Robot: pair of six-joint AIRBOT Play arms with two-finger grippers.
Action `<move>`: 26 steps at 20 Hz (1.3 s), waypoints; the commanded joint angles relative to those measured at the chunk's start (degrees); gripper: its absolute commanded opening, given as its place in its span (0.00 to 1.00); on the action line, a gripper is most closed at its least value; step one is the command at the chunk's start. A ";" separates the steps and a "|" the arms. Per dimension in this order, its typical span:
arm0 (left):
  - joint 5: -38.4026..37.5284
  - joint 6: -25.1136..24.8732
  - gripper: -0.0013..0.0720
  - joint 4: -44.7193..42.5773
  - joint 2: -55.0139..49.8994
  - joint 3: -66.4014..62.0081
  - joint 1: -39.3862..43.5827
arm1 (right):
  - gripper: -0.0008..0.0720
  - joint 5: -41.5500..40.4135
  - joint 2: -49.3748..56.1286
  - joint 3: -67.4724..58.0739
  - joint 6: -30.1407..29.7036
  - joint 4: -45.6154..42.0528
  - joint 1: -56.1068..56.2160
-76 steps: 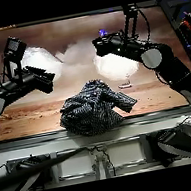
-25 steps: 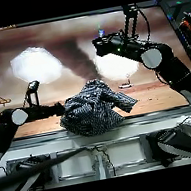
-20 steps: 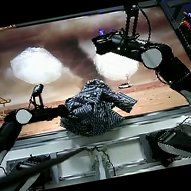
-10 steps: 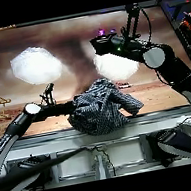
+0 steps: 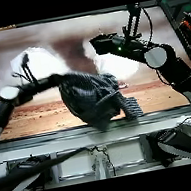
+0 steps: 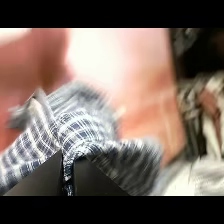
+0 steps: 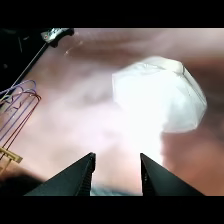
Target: Fold the clothes and pants, and hang the long-sleeved shirts on hangers.
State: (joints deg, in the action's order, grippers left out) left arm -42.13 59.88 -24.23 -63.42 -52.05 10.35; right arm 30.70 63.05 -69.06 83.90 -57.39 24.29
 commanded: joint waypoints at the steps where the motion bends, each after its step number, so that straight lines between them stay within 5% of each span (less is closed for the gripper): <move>1: 0.11 -0.79 0.04 -0.37 0.39 -13.68 -1.64 | 0.47 0.87 -0.09 0.00 -0.90 -1.84 -0.02; 4: -1.29 -0.76 0.04 -1.25 0.92 -21.44 -1.66 | 0.51 -0.13 -0.20 0.00 -0.59 -7.19 -1.44; 7: -4.96 -0.74 0.04 -3.30 2.95 -22.38 -1.64 | 0.72 0.28 -0.17 0.02 4.85 -7.17 -4.90; 12: -16.41 6.10 0.03 -26.08 3.82 -20.55 1.46 | 0.73 4.35 -0.07 0.02 6.12 -7.30 -9.03; 18: -16.85 6.38 0.04 -26.32 3.80 -0.11 10.36 | 0.72 9.70 -0.04 0.02 6.12 -8.55 -10.73; 19: -17.00 6.38 0.19 -26.32 3.80 2.95 11.43 | 0.72 12.07 -0.04 0.02 6.10 -9.09 -10.73; 20: -17.86 6.78 0.59 -26.32 3.87 5.20 11.80 | 0.72 14.38 -0.04 0.04 6.10 -9.86 -10.73; 21: -18.75 8.37 0.84 -26.38 4.00 6.14 11.47 | 0.72 16.76 -0.04 0.04 6.10 -11.08 -10.73; 26: -18.51 9.75 0.86 -17.97 12.94 5.53 1.16 | 0.72 21.31 -0.07 2.36 6.12 -13.18 -10.71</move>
State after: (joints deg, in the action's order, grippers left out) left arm -60.36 68.88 -47.20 -55.24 -47.35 16.43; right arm 48.56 62.98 -67.96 89.97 -69.32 13.61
